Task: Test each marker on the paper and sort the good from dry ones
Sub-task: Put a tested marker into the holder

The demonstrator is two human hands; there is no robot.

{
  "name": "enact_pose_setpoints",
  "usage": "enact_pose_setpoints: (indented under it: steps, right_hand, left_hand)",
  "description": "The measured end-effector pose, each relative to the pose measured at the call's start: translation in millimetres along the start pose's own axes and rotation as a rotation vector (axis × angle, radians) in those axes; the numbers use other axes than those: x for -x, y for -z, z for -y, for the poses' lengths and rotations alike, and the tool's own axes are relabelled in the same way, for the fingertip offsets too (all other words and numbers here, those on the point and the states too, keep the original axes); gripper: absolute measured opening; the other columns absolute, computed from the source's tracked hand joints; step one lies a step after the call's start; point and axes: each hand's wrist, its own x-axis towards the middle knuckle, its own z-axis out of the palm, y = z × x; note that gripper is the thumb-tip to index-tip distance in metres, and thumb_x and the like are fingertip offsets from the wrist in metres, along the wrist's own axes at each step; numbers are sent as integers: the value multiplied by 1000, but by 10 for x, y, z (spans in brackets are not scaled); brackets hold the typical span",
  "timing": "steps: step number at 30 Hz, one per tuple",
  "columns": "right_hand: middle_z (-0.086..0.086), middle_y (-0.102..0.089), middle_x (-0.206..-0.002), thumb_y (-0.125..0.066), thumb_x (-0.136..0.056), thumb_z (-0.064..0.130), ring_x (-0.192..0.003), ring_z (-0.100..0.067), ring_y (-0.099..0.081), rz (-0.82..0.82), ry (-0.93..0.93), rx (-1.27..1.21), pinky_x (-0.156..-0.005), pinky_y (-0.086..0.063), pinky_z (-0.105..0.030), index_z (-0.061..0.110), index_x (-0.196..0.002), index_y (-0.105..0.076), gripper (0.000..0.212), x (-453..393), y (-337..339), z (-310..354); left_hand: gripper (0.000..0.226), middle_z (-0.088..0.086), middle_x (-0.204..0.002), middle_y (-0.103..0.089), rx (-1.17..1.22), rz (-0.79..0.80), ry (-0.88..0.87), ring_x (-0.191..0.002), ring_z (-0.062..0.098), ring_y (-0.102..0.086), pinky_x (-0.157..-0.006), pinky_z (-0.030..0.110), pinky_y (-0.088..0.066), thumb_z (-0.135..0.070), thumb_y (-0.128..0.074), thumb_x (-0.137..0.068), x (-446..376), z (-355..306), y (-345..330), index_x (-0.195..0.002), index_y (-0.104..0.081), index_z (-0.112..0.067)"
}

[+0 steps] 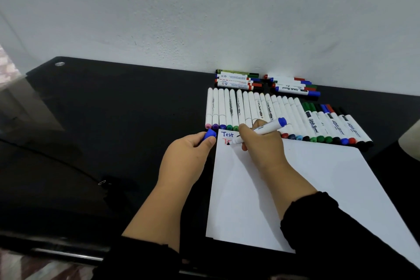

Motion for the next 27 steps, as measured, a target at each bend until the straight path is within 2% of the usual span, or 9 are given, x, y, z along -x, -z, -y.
enact_pose_setpoints:
  steps: [4, 7, 14, 23, 25, 27]
  right_hand:
    - [5, -54, -52, -57, -83, 18, -49, -7, -44, 26, 15, 29, -50, -34, -21, 14, -59, -40, 30, -3, 29, -4]
    - [0, -55, -57, -57, -82, 17, -53, -10, -45, 29, 29, 39, -52, -34, -23, 14, -60, -39, 29, -8, 29, 0]
    - [-10, -54, -63, -60, -84, 18, -59, -16, -47, -22, 71, -9, -55, -37, -24, 13, -63, -38, 31, -32, -11, -46]
    - [-22, -60, -74, -63, -87, 24, -62, -18, -50, 35, 154, 85, -53, -37, -22, 14, -65, -41, 33, -46, -64, -125]
    - [-17, -57, -69, -63, -87, 24, -60, -17, -49, 54, 160, 112, -52, -37, -22, 15, -64, -41, 32, -40, -71, -130]
    - [-6, -48, -60, -62, -87, 19, -54, -14, -43, 34, 159, 112, -45, -32, -15, 15, -62, -38, 34, -44, -66, -130]
  left_hand:
    - [38, -11, -118, -62, 4, 2, 1, -91, 5, -54, -65, 18, -41, -39, -51, -93, -6, 0, 1, -130, -53, -31]
    - [38, -12, -118, -61, 8, 8, -15, -89, 3, -51, -61, 14, -37, -39, -51, -93, 15, -1, -10, -130, -53, -31]
    - [38, -10, -114, -62, -15, 16, -1, -72, 4, -49, -58, 19, -40, -40, -51, -93, 12, -14, -32, -130, -53, -32]
    - [38, -9, -119, -61, -26, 15, -21, -82, 5, -50, -64, 19, -42, -40, -51, -92, 28, -25, -45, -130, -53, -32]
    - [39, -9, -120, -60, -19, 13, -21, -86, 6, -51, -67, 21, -43, -40, -52, -92, 31, -31, -50, -130, -53, -31]
    - [39, -10, -121, -60, -17, 10, -20, -85, 5, -50, -64, 17, -41, -40, -52, -92, 35, -39, -54, -130, -53, -31]
